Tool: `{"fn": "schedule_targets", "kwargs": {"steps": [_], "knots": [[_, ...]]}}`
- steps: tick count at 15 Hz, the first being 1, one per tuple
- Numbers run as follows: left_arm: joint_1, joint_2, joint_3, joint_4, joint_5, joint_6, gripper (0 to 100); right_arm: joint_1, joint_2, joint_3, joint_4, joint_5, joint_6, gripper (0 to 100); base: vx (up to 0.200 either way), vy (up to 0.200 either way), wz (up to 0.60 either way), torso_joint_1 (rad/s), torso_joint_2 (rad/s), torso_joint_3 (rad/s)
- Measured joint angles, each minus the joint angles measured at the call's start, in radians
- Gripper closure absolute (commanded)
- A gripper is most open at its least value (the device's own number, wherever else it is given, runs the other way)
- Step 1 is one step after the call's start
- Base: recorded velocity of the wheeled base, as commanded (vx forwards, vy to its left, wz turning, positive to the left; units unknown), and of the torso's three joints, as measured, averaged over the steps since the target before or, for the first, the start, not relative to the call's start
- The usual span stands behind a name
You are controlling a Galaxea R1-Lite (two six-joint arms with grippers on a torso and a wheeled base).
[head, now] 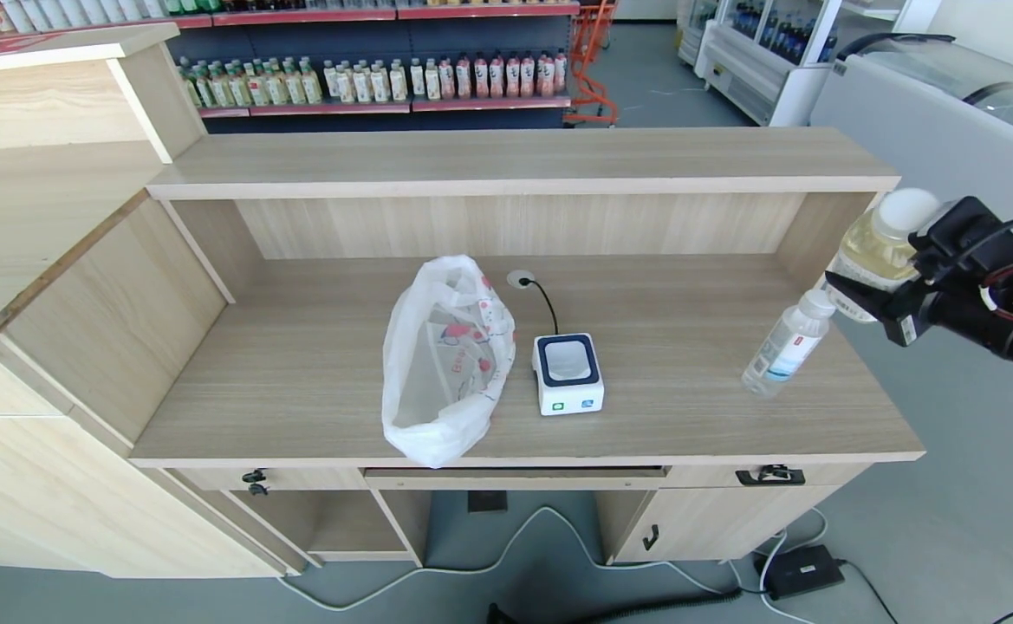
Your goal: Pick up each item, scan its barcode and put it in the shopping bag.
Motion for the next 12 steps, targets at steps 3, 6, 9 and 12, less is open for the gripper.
{"fn": "schedule_targets", "kwargs": {"steps": [3,6,9,12], "knots": [[0.0,0.0,0.0,-0.001,0.0,0.001,0,0.016,0.005,0.001,-0.002,0.004,0.0,100,0.0,0.2,0.0,-0.007,0.0,0.002],[0.0,0.0,0.001,-0.004,0.001,0.0,0,0.061,0.013,0.002,-0.003,0.01,0.001,100,0.0,0.2,0.0,0.015,0.01,0.001],[0.0,0.0,0.002,-0.003,0.001,0.0,0,0.107,0.03,0.003,-0.008,0.006,0.002,100,0.0,0.133,0.0,-0.002,0.0,0.0],[-0.001,0.0,0.001,-0.002,0.003,-0.003,0,0.144,0.06,0.002,-0.035,0.009,-0.003,100,0.0,0.0,0.0,0.0,0.0,0.0]]}}
